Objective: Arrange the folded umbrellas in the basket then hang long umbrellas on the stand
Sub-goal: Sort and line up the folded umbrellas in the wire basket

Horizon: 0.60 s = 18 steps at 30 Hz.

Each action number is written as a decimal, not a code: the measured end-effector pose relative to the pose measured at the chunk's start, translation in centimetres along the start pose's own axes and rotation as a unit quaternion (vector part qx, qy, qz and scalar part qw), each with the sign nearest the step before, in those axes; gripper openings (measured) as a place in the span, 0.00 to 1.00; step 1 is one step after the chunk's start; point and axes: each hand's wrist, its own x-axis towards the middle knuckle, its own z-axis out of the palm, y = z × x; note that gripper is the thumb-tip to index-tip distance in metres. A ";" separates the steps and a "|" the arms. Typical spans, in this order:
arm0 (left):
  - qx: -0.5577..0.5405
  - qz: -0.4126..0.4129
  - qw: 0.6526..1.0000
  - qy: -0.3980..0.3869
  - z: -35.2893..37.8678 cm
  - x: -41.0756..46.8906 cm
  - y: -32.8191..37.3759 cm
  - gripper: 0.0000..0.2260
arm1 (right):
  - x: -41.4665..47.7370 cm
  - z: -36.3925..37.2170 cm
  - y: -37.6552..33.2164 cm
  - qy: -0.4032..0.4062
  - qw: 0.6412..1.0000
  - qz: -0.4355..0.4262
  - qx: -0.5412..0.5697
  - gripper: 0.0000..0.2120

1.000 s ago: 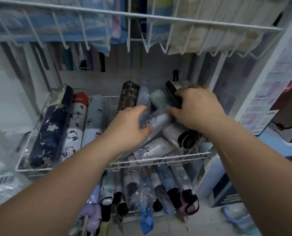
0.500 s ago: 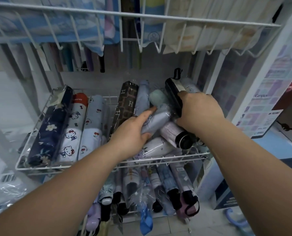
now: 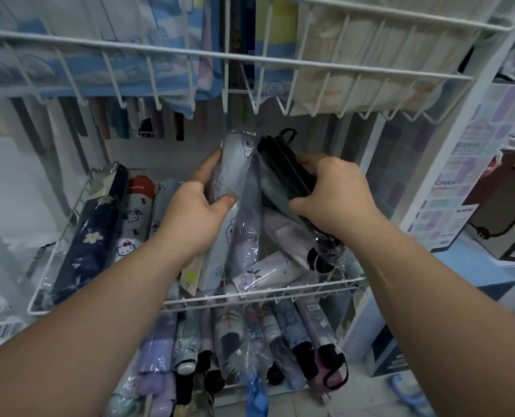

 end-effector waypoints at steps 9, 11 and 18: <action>0.121 -0.036 0.984 0.126 -6.3 1.3 0.1 0.30 | -0.1 1.8 -6.1 0.011 0.986 -0.022 0.164 0.29; 0.156 -0.038 0.978 0.133 -8.3 1.5 -0.2 0.30 | -0.3 3.5 -7.2 0.001 0.978 -0.012 0.209 0.27; 0.395 -0.041 0.917 0.038 -11.4 0.5 -3.3 0.27 | -1.3 12.0 -9.8 -0.049 0.919 0.029 0.391 0.26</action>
